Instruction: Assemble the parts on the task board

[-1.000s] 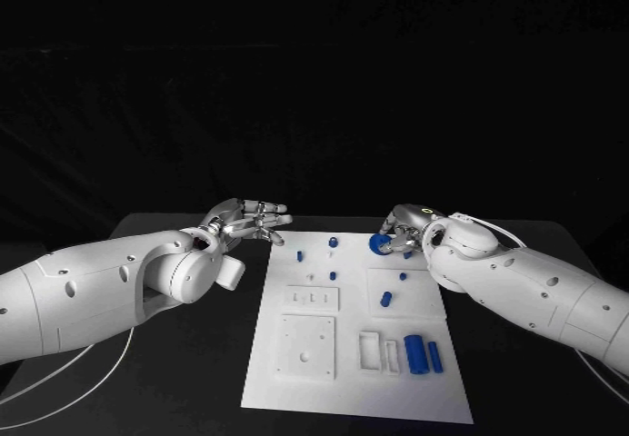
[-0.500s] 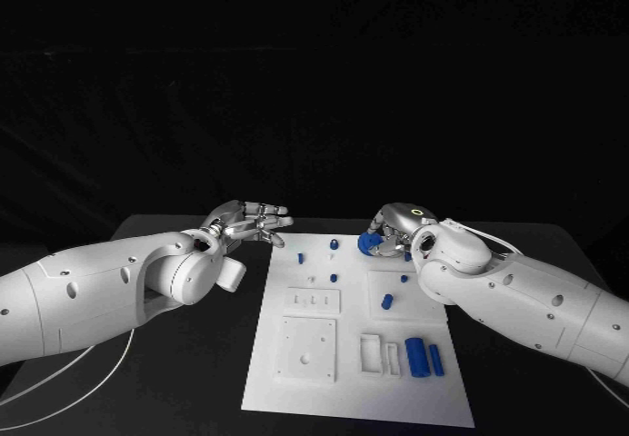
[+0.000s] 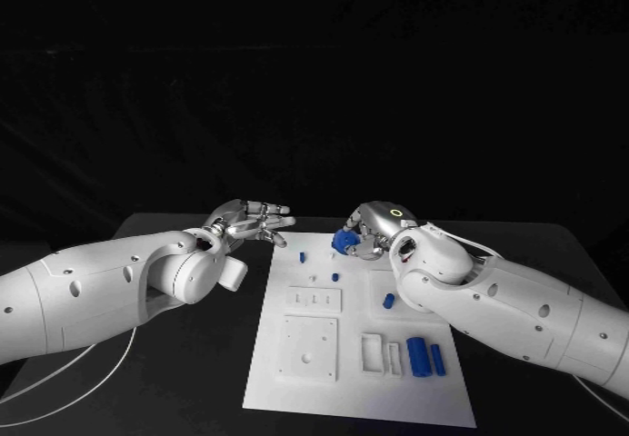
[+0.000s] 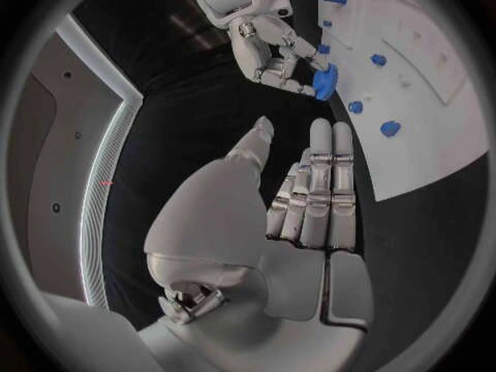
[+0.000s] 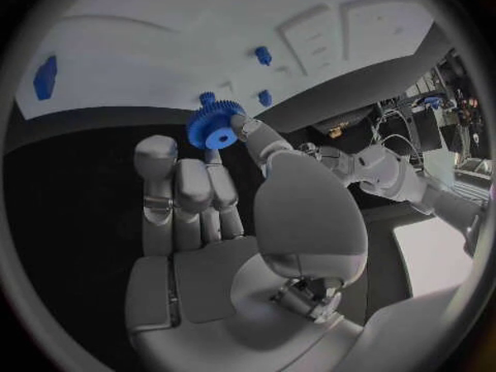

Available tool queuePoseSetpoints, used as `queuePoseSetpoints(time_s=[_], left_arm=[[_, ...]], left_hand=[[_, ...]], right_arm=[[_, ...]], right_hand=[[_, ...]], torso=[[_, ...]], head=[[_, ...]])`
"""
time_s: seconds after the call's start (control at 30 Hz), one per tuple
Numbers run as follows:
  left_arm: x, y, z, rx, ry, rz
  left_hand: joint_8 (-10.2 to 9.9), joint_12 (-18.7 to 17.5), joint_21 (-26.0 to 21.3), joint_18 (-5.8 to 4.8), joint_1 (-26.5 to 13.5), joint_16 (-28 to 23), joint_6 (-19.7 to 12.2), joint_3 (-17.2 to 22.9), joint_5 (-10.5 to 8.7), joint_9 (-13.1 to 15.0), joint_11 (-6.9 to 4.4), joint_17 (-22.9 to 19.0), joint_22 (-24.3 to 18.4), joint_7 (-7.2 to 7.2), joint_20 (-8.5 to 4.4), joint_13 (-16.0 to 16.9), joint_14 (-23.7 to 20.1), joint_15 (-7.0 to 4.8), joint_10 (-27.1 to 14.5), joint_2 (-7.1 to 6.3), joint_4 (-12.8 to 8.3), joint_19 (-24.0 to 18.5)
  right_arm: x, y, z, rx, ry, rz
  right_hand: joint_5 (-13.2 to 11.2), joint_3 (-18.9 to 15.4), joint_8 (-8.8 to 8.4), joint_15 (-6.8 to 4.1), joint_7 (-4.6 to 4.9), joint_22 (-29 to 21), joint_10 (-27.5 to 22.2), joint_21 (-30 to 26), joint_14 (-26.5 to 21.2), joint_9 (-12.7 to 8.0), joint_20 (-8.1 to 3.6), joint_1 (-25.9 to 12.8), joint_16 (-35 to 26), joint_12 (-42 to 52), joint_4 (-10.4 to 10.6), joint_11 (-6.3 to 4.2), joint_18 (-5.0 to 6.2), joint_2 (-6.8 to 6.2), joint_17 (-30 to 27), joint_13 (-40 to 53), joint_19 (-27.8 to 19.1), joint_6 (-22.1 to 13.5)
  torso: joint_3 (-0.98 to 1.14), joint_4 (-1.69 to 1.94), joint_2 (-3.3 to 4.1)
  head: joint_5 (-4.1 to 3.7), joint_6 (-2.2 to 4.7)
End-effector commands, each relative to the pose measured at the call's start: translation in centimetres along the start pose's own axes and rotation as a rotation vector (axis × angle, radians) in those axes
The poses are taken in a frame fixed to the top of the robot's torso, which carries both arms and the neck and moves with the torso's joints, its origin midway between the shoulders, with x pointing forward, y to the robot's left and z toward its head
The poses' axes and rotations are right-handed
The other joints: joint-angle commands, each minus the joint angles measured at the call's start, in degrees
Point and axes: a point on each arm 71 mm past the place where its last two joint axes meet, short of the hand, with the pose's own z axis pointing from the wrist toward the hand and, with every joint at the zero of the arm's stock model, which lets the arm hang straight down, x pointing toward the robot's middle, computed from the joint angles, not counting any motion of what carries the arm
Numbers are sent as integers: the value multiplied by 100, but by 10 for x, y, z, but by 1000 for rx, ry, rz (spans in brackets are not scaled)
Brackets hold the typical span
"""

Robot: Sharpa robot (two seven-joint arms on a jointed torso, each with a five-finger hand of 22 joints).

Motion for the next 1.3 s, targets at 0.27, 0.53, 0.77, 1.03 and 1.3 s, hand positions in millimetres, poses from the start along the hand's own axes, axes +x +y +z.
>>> queuePoseSetpoints(time_s=[0.27,0.53,0.77,1.03,1.3], left_arm=[[4,-4,1,13,17,4],[6,-4,2,14,20,4],[7,-4,3,14,24,4],[10,-4,4,13,31,3],[11,-4,6,12,35,3]], left_hand=[[-1,24,45,76,48,-27,-28,9,37,-5,-11,-5,14,7,-8,8,42,1,-43,38,-39,-56],[-1,24,45,76,48,-27,-28,9,37,-5,-11,-5,14,7,-8,8,42,1,-43,38,-39,-56],[-1,24,45,76,48,-27,-28,9,37,-5,-11,-5,14,7,-8,8,42,1,-43,38,-39,-56],[-2,24,49,77,42,-27,-35,7,38,-6,-10,-5,16,8,-7,8,43,1,-46,40,-41,-57],[-2,24,53,78,36,-26,-42,4,39,-6,-10,-4,18,8,-7,8,44,1,-49,42,-43,-57]], right_arm=[[17,16,5,-32,-2,-13],[34,21,10,-42,27,-13],[43,22,15,-38,43,-17],[52,19,20,-19,55,-21],[56,16,22,-4,51,-19]], right_hand=[[8,18,-15,-43,4,441,-2,6,6,0,-25,-5,-48,-32,31,-36,56,-50,-22,-16,297,44],[24,-28,-16,-43,6,438,-2,-3,8,-1,-26,1,-47,-29,48,-34,56,-44,-20,-14,298,34],[45,-111,-11,-39,8,434,-8,-22,9,-3,-23,11,-63,-39,76,-32,57,-37,-38,-21,297,18],[42,-142,-15,-37,11,430,-19,-41,3,-6,-19,0,-79,-51,97,-28,55,-46,-52,-28,293,-2],[2,-185,-16,-35,17,425,-36,-68,1,-8,-18,6,-93,-78,135,-23,56,-37,-64,-49,293,-28]], torso=[[2,20,4],[4,5,4],[0,18,1],[2,3,3],[5,9,-1]], head=[[3,-19],[9,-15],[8,-23],[-7,-17],[-1,-35]])
